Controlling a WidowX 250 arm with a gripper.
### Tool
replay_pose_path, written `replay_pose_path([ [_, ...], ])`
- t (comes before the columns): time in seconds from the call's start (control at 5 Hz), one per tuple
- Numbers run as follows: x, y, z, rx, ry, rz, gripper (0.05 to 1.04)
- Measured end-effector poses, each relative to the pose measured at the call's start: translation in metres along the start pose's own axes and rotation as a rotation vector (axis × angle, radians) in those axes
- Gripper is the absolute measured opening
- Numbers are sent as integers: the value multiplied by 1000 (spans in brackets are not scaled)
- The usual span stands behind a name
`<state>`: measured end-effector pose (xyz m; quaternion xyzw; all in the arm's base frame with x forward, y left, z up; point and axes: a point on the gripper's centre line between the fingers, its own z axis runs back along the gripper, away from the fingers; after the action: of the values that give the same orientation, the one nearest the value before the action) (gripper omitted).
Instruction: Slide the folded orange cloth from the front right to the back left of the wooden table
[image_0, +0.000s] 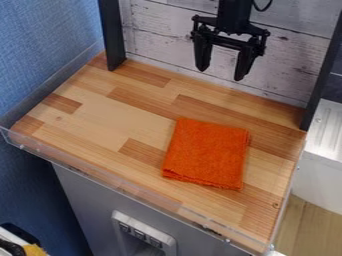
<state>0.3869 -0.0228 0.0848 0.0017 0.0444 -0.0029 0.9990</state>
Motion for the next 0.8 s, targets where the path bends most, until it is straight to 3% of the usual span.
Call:
replay_pose_path([
  [0.2,-9,-3,-15,3,34,23,997],
  [0.8,-47,-25,-14,-1,-100,121,995],
])
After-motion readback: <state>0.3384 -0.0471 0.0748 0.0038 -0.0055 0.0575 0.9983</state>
